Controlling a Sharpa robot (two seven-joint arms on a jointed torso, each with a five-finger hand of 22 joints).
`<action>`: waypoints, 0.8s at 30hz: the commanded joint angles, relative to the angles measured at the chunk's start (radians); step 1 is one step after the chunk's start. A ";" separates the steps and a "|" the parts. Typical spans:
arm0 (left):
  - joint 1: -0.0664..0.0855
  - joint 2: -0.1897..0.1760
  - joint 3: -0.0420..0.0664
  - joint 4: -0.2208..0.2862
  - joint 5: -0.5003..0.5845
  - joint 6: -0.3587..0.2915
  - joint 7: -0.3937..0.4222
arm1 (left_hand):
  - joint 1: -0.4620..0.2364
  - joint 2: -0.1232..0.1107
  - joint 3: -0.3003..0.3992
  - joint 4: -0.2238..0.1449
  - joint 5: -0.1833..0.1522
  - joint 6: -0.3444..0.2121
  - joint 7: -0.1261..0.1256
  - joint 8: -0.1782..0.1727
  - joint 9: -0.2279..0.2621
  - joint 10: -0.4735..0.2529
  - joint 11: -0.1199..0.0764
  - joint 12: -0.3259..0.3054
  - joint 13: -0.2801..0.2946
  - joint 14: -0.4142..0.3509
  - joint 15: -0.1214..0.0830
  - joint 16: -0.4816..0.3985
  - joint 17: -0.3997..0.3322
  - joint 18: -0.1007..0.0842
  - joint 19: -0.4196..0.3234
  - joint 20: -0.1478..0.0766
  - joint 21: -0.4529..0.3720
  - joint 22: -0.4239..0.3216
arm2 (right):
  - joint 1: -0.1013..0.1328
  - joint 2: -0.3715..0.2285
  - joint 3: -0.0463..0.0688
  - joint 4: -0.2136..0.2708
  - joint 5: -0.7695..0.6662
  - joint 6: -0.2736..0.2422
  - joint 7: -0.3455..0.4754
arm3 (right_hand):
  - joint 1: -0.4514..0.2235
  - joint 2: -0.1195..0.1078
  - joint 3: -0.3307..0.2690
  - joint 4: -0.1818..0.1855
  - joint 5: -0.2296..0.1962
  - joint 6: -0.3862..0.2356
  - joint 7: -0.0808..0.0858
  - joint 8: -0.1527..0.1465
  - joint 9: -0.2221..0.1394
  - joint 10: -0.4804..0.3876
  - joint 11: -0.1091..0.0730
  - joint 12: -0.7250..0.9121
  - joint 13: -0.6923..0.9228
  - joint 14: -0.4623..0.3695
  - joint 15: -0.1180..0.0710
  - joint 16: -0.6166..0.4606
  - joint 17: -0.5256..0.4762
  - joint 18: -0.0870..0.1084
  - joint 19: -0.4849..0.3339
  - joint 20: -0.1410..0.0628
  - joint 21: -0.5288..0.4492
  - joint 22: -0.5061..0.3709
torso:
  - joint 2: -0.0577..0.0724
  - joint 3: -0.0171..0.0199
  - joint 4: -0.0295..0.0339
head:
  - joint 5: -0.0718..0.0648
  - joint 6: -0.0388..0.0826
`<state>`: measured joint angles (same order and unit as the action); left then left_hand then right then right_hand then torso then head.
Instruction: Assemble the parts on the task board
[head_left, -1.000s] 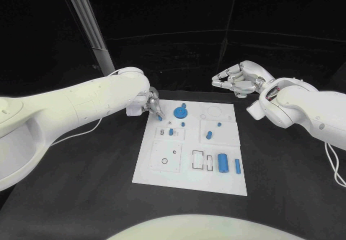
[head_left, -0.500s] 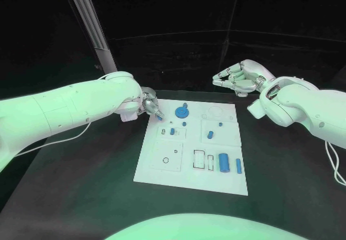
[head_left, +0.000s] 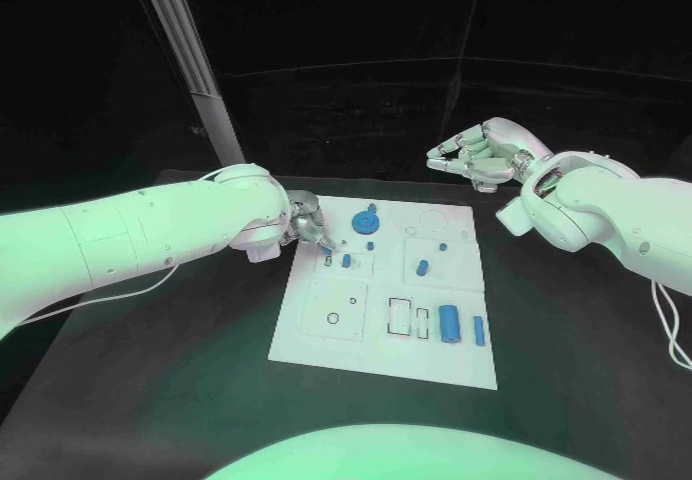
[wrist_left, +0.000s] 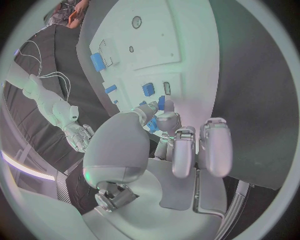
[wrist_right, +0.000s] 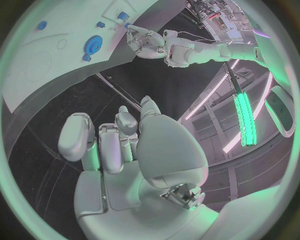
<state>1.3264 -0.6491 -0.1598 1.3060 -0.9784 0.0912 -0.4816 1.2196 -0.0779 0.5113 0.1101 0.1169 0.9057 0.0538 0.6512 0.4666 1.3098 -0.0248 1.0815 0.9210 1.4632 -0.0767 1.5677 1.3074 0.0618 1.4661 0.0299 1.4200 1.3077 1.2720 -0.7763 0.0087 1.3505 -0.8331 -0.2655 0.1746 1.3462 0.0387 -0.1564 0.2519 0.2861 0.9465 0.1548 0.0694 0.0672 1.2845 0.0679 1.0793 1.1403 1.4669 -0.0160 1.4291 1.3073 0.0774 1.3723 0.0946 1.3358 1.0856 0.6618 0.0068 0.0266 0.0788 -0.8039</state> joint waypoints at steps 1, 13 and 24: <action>-0.002 0.000 -0.001 0.007 -0.019 -0.016 0.017 | -0.005 0.007 0.128 -0.120 0.004 0.001 -0.004 0.004 0.002 0.005 0.000 0.004 0.000 0.108 -0.005 0.003 0.263 -0.013 0.017 -0.004 0.005 0.064 | 0.002 0.001 0.001 0.000 -0.001 0.010 0.009 | 0.001 0.005 -0.006 0.000 0.005 -0.004 -0.001 0.004 0.001 -0.003 -0.002 0.001 0.001 0.057 0.003 -0.005 0.060 0.014 -0.003 -0.003 -0.006 -0.001 | 0.000 0.0002 -0.0012 | -0.001 -0.002; -0.008 0.004 -0.007 0.008 -0.024 0.026 -0.019 | -0.006 0.007 0.131 -0.121 0.004 0.001 -0.004 0.004 0.002 0.004 0.000 0.002 -0.003 0.108 -0.005 0.003 0.263 -0.013 0.016 -0.004 0.004 0.062 | 0.002 0.002 0.000 -0.001 -0.001 0.011 0.009 | 0.003 0.007 -0.007 0.001 0.006 -0.004 0.000 0.004 0.001 -0.003 -0.002 0.002 0.002 0.057 0.003 -0.006 0.058 0.014 -0.003 -0.003 -0.006 -0.001 | 0.000 0.0003 -0.0009 | 0.000 -0.006; -0.009 0.004 -0.008 0.006 -0.024 0.058 -0.044 | -0.007 0.006 0.134 -0.122 0.005 0.001 -0.004 0.005 0.003 0.004 0.000 0.002 -0.003 0.108 -0.005 0.003 0.263 -0.013 0.016 -0.004 0.003 0.062 | 0.002 0.002 0.000 -0.001 -0.001 0.012 0.010 | 0.003 0.007 -0.007 0.001 0.006 -0.004 0.000 0.004 0.001 -0.003 -0.002 0.002 0.002 0.057 0.003 -0.006 0.058 0.014 -0.003 -0.003 -0.006 -0.001 | 0.000 0.0003 -0.0005 | -0.001 -0.010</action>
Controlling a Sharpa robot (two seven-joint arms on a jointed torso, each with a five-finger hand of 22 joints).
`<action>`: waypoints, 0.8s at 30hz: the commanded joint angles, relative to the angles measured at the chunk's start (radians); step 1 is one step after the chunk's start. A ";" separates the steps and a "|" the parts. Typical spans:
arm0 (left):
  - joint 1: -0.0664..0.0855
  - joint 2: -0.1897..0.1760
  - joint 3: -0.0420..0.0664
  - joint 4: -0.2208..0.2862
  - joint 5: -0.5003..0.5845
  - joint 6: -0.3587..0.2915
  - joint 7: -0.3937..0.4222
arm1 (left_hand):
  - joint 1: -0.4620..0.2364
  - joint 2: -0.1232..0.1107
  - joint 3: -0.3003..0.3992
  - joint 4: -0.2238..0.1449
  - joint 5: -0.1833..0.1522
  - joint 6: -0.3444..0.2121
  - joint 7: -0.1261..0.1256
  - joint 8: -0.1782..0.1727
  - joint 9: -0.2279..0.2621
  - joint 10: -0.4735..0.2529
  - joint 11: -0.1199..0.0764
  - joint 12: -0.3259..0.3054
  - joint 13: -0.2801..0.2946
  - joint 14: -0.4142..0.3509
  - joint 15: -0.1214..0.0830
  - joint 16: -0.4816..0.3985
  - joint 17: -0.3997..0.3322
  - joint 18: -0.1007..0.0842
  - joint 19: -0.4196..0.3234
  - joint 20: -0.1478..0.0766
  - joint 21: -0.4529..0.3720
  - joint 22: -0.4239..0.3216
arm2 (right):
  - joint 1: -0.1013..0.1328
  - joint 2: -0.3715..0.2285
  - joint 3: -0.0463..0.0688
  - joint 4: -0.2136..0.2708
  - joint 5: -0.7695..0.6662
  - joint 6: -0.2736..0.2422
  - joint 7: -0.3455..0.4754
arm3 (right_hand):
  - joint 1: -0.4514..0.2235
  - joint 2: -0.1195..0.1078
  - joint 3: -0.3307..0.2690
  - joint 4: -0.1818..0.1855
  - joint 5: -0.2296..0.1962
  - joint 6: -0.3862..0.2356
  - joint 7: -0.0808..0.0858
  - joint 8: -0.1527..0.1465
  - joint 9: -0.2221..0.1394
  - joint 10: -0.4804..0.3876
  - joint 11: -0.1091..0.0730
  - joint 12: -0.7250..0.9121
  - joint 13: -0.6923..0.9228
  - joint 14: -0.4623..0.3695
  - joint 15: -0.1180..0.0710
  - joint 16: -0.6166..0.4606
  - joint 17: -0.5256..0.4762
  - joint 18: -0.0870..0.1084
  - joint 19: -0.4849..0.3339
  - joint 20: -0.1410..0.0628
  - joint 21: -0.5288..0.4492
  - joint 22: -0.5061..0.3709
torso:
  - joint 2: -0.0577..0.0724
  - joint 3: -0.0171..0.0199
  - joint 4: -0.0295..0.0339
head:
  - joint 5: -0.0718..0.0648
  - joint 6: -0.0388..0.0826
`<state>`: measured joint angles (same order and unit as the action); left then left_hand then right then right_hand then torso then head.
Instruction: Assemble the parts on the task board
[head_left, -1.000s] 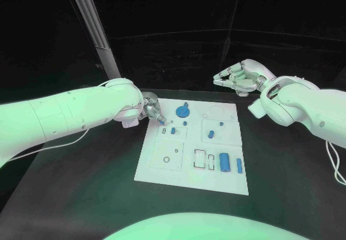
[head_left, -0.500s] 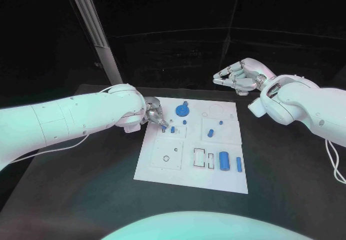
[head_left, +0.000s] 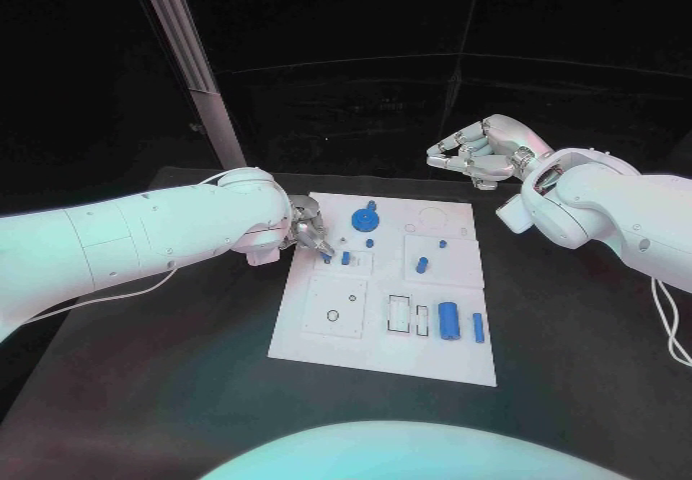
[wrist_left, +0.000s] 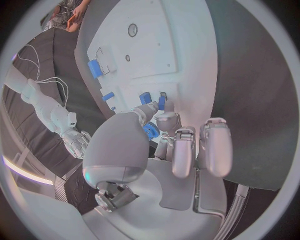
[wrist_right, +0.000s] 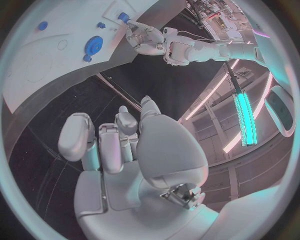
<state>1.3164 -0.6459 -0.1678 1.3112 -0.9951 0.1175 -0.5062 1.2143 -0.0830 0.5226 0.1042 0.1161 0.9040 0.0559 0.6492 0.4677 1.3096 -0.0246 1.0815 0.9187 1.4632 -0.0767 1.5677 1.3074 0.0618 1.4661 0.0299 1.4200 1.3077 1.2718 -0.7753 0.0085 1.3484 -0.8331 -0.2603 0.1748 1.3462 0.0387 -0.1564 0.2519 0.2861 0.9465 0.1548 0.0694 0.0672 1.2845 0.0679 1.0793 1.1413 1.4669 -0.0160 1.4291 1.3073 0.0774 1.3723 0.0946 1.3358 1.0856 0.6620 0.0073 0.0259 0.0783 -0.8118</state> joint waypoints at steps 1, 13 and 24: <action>0.001 0.000 -0.001 0.001 -0.007 0.034 -0.021 | -0.002 0.011 0.122 -0.116 0.006 0.002 -0.006 0.007 0.001 0.004 0.000 0.002 -0.001 0.108 -0.005 0.003 0.263 -0.013 0.016 -0.004 0.003 0.062 | 0.002 0.001 0.001 0.001 -0.001 0.007 0.010 | 0.003 0.007 -0.007 0.001 0.006 -0.004 0.000 0.004 0.001 -0.003 -0.002 0.002 0.001 0.057 0.003 -0.006 0.058 0.014 -0.003 -0.003 -0.006 -0.001 | 0.000 -0.0002 0.0001 | 0.000 -0.002; 0.001 0.002 -0.004 -0.002 -0.007 0.058 -0.031 | -0.002 0.011 0.122 -0.116 0.006 0.002 -0.006 0.007 0.001 0.004 0.000 0.002 -0.001 0.108 -0.005 0.003 0.263 -0.013 0.016 -0.004 0.003 0.062 | 0.002 0.000 0.001 0.001 -0.001 0.007 0.010 | 0.003 0.007 -0.007 0.001 0.006 -0.004 0.000 0.004 0.001 -0.003 -0.002 0.002 0.001 0.057 0.003 -0.006 0.058 0.014 -0.003 -0.003 -0.006 -0.001 | 0.000 -0.0003 0.0001 | -0.001 -0.003; 0.001 0.005 -0.013 0.000 -0.007 0.066 -0.030 | -0.006 0.008 0.128 -0.118 0.007 0.002 -0.006 0.009 0.003 0.005 0.000 0.001 -0.001 0.108 -0.005 0.003 0.263 -0.013 0.016 -0.004 0.003 0.061 | 0.002 0.000 0.001 0.002 -0.001 0.009 0.011 | 0.003 0.007 -0.007 0.001 0.006 -0.004 0.000 0.004 0.001 -0.003 -0.002 0.002 0.001 0.057 0.003 -0.006 0.058 0.014 -0.003 -0.003 -0.006 -0.001 | 0.000 0.0000 -0.0002 | -0.001 -0.005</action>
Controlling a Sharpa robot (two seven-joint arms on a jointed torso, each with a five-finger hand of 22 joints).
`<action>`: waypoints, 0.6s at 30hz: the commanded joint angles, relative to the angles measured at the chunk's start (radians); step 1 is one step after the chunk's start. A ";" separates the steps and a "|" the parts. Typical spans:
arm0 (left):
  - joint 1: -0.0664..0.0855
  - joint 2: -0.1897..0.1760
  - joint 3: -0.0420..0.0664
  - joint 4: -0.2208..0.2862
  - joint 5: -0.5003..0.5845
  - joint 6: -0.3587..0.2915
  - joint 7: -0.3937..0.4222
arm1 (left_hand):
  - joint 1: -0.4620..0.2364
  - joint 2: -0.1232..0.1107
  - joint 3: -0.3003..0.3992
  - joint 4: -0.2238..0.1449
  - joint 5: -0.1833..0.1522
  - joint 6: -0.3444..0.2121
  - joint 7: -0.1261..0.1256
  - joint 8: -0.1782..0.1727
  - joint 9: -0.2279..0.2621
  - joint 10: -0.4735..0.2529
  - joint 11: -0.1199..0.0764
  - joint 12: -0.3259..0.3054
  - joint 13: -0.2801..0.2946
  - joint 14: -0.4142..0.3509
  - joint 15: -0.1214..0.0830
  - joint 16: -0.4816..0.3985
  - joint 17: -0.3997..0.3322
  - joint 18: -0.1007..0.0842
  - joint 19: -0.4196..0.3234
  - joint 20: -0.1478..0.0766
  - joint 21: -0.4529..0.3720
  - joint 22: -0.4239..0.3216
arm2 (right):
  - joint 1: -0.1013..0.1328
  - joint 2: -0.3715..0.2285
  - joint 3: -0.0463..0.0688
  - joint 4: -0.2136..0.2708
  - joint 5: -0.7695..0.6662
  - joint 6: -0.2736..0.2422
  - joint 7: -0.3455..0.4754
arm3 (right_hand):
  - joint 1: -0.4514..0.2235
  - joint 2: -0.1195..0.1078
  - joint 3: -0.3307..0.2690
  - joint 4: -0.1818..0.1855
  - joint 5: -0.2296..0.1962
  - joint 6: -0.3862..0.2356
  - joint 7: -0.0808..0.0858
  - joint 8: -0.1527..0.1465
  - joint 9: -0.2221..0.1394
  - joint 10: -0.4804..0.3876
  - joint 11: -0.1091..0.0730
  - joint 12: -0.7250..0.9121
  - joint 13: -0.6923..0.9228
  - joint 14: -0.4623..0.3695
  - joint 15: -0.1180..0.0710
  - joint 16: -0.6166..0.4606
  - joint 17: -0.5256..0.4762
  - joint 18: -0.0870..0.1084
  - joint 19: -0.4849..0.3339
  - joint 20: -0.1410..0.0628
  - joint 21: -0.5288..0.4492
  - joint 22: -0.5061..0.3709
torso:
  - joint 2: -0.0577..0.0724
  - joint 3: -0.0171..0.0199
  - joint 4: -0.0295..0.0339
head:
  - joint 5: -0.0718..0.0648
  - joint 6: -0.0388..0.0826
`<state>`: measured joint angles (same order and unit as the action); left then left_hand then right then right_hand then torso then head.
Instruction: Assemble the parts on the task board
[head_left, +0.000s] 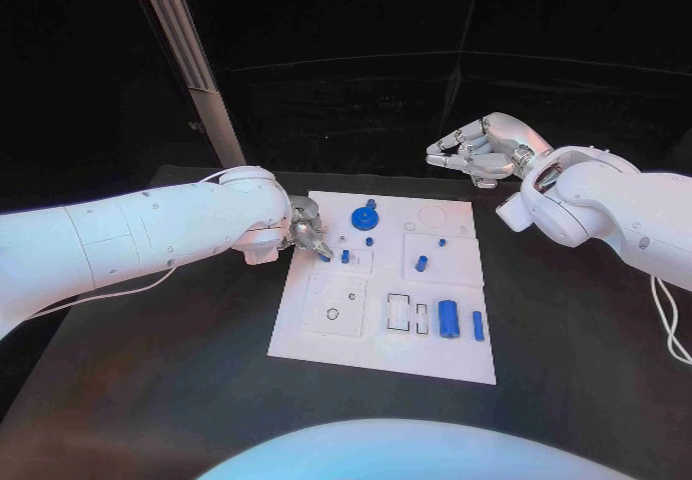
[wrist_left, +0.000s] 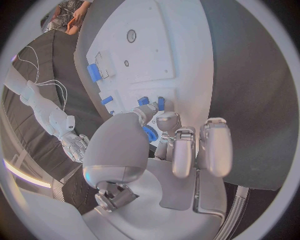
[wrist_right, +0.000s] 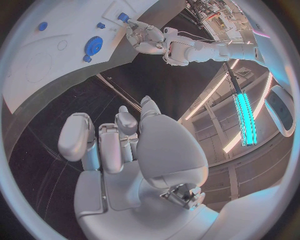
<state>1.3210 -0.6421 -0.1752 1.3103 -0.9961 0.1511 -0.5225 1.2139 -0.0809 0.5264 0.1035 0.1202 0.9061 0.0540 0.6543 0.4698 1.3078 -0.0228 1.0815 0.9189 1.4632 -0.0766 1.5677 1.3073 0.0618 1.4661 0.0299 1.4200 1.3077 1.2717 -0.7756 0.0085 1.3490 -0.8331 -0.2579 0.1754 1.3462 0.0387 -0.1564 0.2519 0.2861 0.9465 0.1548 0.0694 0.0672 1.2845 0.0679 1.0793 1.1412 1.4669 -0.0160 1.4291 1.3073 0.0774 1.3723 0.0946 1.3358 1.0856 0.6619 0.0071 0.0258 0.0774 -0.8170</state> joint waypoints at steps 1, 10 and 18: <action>-0.004 0.002 -0.006 0.000 -0.006 0.032 -0.013 | -0.006 0.006 0.124 -0.118 0.003 0.000 -0.004 0.004 0.001 0.007 -0.002 0.001 -0.001 0.108 -0.005 0.003 0.263 -0.013 0.016 -0.004 0.003 0.061 | 0.002 0.000 0.001 0.002 -0.001 0.006 0.011 | 0.003 0.007 -0.007 0.001 0.006 -0.004 0.000 0.004 0.001 -0.003 -0.002 0.002 0.001 0.057 0.003 -0.006 0.058 0.014 -0.003 -0.003 -0.006 -0.001 | 0.000 0.0002 0.0002 | -0.002 0.000; -0.004 0.017 -0.007 -0.010 -0.006 0.032 -0.009 | -0.061 -0.006 0.122 -0.097 0.002 0.014 -0.012 0.015 0.006 0.015 -0.007 0.006 0.002 0.108 -0.008 0.003 0.263 -0.014 0.017 -0.005 0.004 0.065 | 0.002 0.001 0.001 0.002 -0.001 0.007 0.011 | 0.003 0.007 -0.007 0.001 0.006 -0.004 0.000 0.004 0.001 -0.003 -0.002 0.002 0.001 0.057 0.003 -0.006 0.058 0.014 -0.003 -0.003 -0.006 -0.001 | 0.000 0.0002 0.0000 | -0.002 -0.001; -0.004 0.030 -0.007 -0.023 -0.006 0.050 -0.016 | -0.137 -0.015 0.089 -0.054 0.001 0.033 -0.021 0.019 0.006 0.019 -0.014 0.011 0.006 0.108 -0.014 0.003 0.263 -0.014 0.019 -0.009 0.005 0.069 | 0.002 0.002 0.001 0.002 -0.001 0.007 0.010 | 0.003 0.007 -0.007 0.001 0.006 -0.004 0.000 0.004 0.001 -0.003 -0.002 0.002 0.001 0.057 0.003 -0.006 0.058 0.014 -0.003 -0.003 -0.006 -0.001 | 0.000 0.0006 -0.0006 | -0.003 -0.003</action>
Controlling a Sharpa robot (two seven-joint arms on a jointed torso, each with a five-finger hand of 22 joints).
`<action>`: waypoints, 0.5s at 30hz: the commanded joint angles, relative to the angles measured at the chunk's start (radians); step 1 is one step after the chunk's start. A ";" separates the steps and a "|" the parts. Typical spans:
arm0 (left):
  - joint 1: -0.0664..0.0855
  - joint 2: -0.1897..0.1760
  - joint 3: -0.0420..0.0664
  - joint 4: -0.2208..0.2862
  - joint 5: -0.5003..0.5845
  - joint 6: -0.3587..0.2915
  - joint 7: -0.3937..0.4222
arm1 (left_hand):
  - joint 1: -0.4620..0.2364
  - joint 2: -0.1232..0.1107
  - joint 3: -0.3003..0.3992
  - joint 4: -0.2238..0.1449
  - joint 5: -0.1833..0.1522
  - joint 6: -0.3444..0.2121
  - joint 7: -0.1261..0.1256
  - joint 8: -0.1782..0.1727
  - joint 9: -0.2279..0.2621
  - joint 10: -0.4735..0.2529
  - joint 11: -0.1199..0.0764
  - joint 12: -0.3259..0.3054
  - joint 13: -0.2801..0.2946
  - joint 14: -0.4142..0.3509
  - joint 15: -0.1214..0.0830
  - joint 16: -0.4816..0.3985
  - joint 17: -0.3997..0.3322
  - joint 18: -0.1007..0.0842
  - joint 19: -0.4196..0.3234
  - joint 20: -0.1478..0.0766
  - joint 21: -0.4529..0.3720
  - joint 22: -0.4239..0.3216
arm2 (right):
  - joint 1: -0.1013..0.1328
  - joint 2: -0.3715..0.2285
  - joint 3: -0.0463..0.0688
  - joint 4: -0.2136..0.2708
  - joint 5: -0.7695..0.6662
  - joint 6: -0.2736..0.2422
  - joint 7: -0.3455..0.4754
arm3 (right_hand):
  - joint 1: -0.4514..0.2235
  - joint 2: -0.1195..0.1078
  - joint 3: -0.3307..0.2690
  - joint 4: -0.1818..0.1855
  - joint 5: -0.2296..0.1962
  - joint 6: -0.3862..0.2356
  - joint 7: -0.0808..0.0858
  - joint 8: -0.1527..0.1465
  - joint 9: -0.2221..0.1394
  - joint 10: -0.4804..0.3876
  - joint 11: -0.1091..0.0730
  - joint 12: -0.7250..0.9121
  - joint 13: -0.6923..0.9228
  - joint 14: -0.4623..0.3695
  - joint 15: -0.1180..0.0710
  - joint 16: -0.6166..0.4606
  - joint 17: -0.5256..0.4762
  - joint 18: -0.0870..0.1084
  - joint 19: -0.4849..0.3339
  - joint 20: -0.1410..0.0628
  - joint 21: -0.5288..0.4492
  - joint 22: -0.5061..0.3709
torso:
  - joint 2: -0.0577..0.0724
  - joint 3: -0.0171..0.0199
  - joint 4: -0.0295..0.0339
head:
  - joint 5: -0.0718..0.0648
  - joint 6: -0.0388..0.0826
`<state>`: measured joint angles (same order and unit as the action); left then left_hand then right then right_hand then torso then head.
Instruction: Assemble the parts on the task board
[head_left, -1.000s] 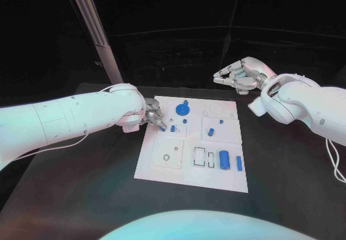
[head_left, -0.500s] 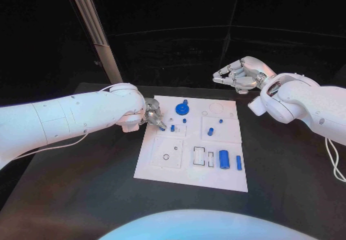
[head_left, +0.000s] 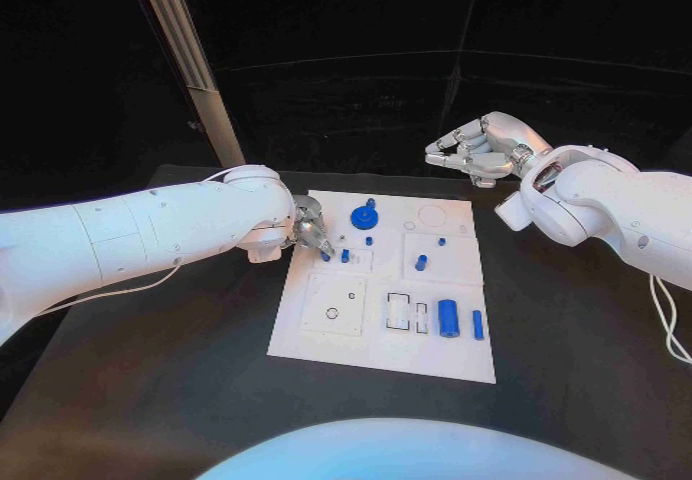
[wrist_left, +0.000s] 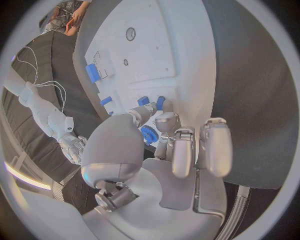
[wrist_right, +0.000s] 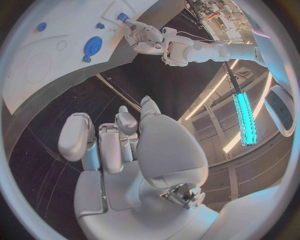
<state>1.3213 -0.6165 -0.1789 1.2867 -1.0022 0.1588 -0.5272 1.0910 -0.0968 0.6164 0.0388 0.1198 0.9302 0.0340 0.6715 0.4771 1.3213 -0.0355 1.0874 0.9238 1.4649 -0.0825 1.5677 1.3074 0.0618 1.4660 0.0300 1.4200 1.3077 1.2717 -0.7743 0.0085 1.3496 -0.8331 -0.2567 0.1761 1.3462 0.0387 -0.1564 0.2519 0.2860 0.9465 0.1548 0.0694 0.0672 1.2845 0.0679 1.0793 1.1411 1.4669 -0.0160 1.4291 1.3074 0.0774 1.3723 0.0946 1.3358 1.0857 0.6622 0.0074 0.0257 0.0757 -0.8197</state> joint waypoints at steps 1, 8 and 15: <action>-0.004 0.005 -0.003 -0.001 0.000 0.045 -0.012 | -0.019 0.000 -0.004 0.013 0.001 0.011 -0.002 0.002 -0.002 0.006 -0.002 0.005 0.002 0.106 -0.009 0.003 0.263 -0.014 0.019 -0.010 0.006 0.069 | 0.002 0.001 0.001 0.002 -0.001 0.006 0.010 | 0.003 0.007 -0.007 0.001 0.006 -0.004 0.000 0.004 0.001 -0.003 -0.002 0.002 0.001 0.057 0.003 -0.006 0.058 0.014 -0.003 -0.003 -0.006 -0.001 | 0.000 0.0001 -0.0002 | -0.001 -0.001; -0.004 0.012 -0.003 -0.013 0.000 0.052 -0.019 | -0.042 -0.004 -0.015 0.025 0.001 0.018 -0.005 0.003 -0.003 0.007 -0.004 0.006 0.002 0.106 -0.011 0.003 0.263 -0.014 0.019 -0.012 0.005 0.069 | 0.002 0.001 0.001 0.002 -0.001 0.006 0.009 | 0.003 0.007 -0.007 0.001 0.006 -0.004 0.000 0.004 0.001 -0.003 -0.002 0.002 0.001 0.057 0.003 -0.006 0.058 0.014 -0.003 -0.003 -0.006 -0.001 | 0.000 -0.0004 0.0006 | -0.003 -0.002; -0.004 0.017 -0.003 -0.028 0.000 0.053 -0.021 | -0.075 -0.012 -0.038 0.044 -0.001 0.026 -0.006 0.003 -0.004 0.007 -0.005 0.006 0.001 0.106 -0.012 0.003 0.263 -0.014 0.019 -0.013 0.004 0.070 | 0.002 0.002 0.001 0.001 -0.001 0.005 0.010 | 0.004 0.009 -0.009 0.001 0.006 -0.004 0.000 0.004 0.001 -0.004 -0.002 0.000 -0.001 0.057 0.003 -0.007 0.057 0.014 -0.004 -0.003 -0.007 -0.002 | 0.000 -0.0005 0.0006 | -0.002 -0.002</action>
<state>1.3189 -0.5998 -0.1806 1.2618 -1.0024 0.1836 -0.5371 1.0233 -0.1084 0.5808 0.0822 0.1210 0.9528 0.0246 0.6714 0.4723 1.3261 -0.0411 1.0874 0.9254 1.4669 -0.0877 1.5677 1.3074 0.0617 1.4659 0.0231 1.4200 1.3077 1.2717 -0.7729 0.0085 1.3497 -0.8331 -0.2561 0.1762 1.3462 0.0387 -0.1597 0.2552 0.2860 0.9465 0.1548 0.0694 0.0672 1.2845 0.0679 1.0793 1.1410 1.4669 -0.0160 1.4254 1.3073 0.0774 1.3723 0.0945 1.3345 1.0850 0.6621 0.0074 0.0256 0.0730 -0.8217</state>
